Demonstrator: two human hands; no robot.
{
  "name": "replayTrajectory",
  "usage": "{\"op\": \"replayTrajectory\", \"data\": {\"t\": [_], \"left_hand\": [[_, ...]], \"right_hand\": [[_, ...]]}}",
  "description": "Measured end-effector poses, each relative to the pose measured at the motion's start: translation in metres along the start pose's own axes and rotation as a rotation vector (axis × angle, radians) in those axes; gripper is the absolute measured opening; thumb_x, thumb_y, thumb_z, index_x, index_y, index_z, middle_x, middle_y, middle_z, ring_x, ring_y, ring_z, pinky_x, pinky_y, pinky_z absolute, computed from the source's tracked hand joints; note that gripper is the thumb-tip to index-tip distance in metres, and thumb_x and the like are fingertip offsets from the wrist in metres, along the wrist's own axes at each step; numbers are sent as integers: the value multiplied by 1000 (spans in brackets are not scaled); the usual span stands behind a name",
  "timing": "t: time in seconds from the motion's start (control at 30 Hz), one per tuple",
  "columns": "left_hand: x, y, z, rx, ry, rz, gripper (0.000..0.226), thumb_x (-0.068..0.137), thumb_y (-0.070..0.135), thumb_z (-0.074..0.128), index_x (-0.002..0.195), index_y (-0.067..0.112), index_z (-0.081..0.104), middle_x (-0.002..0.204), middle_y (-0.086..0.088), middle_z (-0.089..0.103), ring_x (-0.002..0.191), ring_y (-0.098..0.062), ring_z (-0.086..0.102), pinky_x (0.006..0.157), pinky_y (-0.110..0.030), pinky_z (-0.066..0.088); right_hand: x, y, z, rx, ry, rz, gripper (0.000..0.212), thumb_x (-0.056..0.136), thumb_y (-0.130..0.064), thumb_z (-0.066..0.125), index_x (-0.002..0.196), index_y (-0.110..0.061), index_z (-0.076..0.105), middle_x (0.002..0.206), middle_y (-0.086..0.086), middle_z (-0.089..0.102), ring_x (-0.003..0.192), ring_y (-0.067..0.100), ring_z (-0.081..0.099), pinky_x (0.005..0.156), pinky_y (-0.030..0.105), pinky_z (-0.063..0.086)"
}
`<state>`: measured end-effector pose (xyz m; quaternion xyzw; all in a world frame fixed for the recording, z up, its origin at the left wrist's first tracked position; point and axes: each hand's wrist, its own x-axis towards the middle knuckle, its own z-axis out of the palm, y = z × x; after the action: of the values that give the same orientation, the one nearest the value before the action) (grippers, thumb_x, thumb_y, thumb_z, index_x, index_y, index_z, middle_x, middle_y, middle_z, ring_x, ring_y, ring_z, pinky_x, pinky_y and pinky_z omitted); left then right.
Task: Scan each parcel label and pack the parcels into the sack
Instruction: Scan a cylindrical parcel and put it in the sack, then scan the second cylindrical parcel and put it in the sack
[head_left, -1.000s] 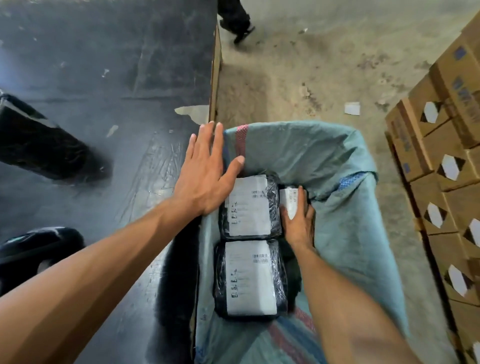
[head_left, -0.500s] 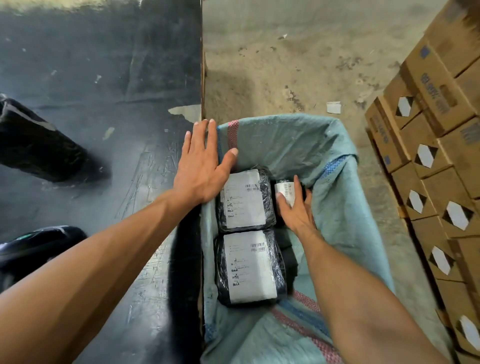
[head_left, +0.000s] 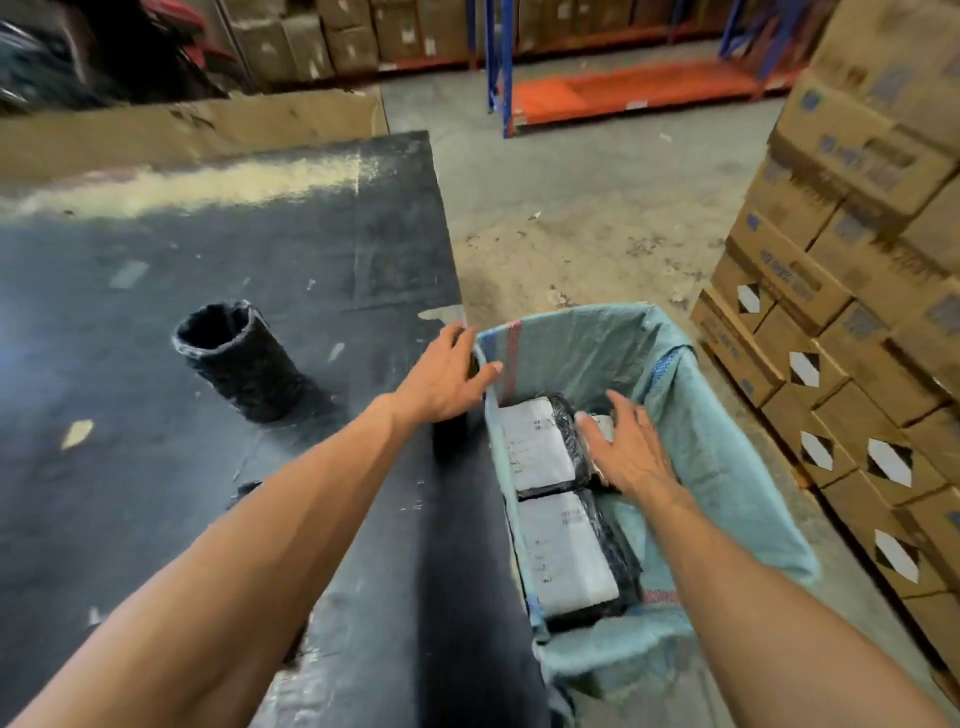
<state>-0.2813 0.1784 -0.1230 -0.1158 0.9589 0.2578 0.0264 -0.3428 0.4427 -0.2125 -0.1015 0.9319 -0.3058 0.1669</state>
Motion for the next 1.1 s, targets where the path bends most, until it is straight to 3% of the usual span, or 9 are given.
{"op": "replayTrajectory", "data": {"t": [0.17,0.37,0.47,0.53,0.67,0.77,0.87,1.0,1.1], "left_hand": [[-37,-30,-72,204,52,127,56,101,42,59,145,8,53,137,-19,59,131,-35,51,107,-38,39],[-70,-92,-157,516,52,185,62,95,50,63,147,19,53,141,-11,57,135,-30,48,117,-43,29],[-84,-121,-181,642,-32,210,62,91,53,66,149,41,49,156,-4,40,151,-27,25,123,-64,7],[-91,-135,-191,734,-140,211,69,86,52,72,149,52,44,167,-6,17,157,-31,1,120,-70,-1],[-98,-157,-203,824,-282,159,77,85,37,77,149,59,39,170,-3,-20,154,-37,-23,117,-75,3],[-102,-165,-205,798,-287,192,73,89,19,72,146,56,45,169,-7,-16,155,-39,-9,117,-68,27],[-103,-169,-206,866,-216,282,69,93,11,64,144,55,47,169,-10,-2,149,-40,12,103,-52,49],[-107,-183,-214,819,-150,255,66,94,22,67,145,54,43,166,-11,3,137,-43,31,95,-48,53],[-113,-206,-223,569,-51,84,64,91,44,71,146,52,40,146,-13,26,123,-45,44,103,-55,46]], "right_hand": [[-29,-69,-21,5,116,-100,75,100,-68,49,160,-24,37,164,8,37,150,29,39,118,46,35],[-60,-163,-8,15,162,-278,64,96,-69,53,144,-28,51,147,0,51,135,23,52,101,37,41],[-79,-208,15,-13,102,-377,66,94,-71,53,143,-26,51,144,-1,54,133,19,55,104,37,43],[-95,-236,35,-69,26,-415,69,92,-75,52,143,-29,50,145,-1,54,133,20,56,108,40,45],[-131,-282,79,-207,-161,-405,86,80,-90,44,147,-36,41,147,5,52,132,31,57,99,48,43],[-156,-301,108,-280,-285,-299,100,71,-95,50,152,-38,34,150,11,48,135,40,54,103,53,44],[-171,-310,127,-322,-366,-184,103,75,-76,73,157,-33,26,150,17,44,132,43,54,102,51,51],[-174,-316,135,-101,-396,65,93,78,-33,86,150,-18,30,135,14,54,107,35,70,76,50,67],[-170,-318,136,-50,-380,81,78,76,-24,83,142,-13,41,127,15,63,104,33,73,78,51,67]]}}
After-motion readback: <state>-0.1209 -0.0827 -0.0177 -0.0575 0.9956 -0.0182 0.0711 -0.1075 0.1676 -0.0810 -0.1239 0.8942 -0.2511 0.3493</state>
